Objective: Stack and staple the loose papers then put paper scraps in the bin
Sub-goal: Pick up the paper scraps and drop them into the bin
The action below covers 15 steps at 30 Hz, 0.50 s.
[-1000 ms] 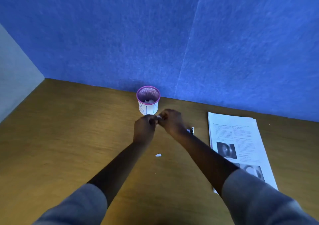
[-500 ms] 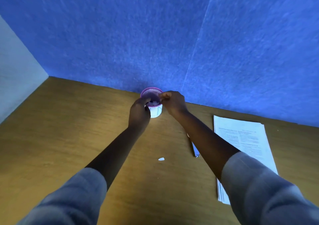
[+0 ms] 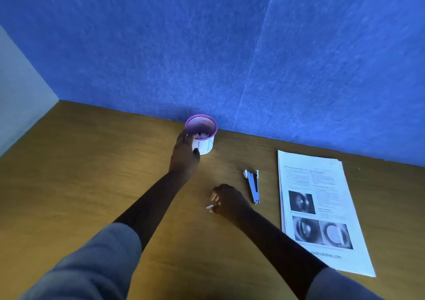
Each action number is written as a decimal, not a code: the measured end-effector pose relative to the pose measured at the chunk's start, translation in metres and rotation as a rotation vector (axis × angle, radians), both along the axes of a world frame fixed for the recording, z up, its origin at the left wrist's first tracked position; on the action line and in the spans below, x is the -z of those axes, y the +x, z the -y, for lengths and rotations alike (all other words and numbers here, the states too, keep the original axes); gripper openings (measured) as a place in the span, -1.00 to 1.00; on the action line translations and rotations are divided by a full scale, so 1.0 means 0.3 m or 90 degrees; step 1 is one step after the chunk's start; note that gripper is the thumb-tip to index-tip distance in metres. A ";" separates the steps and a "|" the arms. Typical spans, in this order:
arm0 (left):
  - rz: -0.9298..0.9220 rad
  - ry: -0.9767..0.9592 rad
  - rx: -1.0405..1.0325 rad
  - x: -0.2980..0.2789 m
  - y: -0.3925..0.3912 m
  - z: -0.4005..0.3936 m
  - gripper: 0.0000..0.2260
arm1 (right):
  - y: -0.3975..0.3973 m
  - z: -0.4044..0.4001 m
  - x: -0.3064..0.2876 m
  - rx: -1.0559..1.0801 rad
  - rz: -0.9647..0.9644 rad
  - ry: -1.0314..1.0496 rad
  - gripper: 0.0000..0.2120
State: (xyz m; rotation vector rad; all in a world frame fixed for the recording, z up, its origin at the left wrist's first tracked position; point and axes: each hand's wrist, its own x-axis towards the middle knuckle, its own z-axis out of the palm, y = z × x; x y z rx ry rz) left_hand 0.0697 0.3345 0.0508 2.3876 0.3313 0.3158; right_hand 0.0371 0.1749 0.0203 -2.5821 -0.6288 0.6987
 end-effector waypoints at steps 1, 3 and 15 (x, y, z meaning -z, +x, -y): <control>0.008 -0.006 -0.009 0.004 -0.007 0.003 -0.54 | -0.010 -0.003 0.001 -0.004 0.017 -0.023 -0.73; 0.025 -0.029 -0.035 0.017 -0.034 0.018 -0.52 | -0.028 -0.007 -0.002 -0.012 0.054 -0.054 -0.75; -0.124 0.028 -0.032 0.226 -0.274 0.084 -0.53 | -0.050 -0.032 0.018 0.006 0.049 -0.121 -0.68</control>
